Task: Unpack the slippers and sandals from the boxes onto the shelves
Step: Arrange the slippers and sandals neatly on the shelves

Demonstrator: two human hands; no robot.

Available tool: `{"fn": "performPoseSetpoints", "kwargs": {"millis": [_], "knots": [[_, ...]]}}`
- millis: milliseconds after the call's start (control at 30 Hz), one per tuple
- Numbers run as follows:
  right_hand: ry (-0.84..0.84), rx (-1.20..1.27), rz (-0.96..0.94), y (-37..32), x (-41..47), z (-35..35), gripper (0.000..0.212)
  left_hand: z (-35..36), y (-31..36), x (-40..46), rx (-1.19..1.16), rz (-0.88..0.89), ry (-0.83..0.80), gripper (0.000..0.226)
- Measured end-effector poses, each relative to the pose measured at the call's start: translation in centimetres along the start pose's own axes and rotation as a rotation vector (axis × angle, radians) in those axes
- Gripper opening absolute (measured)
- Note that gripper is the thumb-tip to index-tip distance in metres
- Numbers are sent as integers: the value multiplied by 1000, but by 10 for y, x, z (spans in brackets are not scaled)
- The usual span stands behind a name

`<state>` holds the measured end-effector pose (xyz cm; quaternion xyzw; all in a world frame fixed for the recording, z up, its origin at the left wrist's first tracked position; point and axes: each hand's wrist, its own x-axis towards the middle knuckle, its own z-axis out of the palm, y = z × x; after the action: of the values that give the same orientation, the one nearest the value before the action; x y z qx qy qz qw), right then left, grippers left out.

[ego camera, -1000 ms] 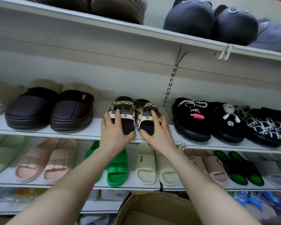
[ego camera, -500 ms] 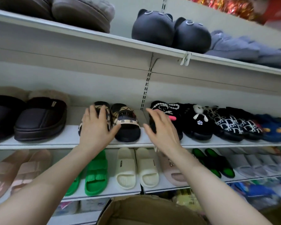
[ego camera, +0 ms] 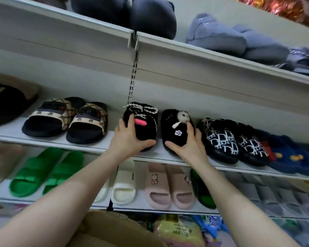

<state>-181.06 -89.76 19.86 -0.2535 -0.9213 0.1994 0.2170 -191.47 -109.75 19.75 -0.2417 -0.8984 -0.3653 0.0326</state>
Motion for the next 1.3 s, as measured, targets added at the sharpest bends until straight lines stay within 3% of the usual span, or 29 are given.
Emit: {"fn": "performPoseSetpoints", "kwargs": {"millis": [267,567,900,1067,1200,1300], "knots": [[22,92,-13,1,5,10,94,20,10,3,-24,-99,111,119],[44,146,-71,-3,-8,18,87,30,16,-16,-11,-68,198,111],[-67,110,-60,-4,-6,13,90,27,25,-18,56,-86,135,107],[-133,24,-82,-7,-13,-5,86,15,24,-12,73,-100,12,111],[-46,-70,-215,0,-29,-21,70,5,28,-12,153,-73,10,105],[101,-129,-351,16,-37,-44,63,10,45,-21,156,90,121,94]]}}
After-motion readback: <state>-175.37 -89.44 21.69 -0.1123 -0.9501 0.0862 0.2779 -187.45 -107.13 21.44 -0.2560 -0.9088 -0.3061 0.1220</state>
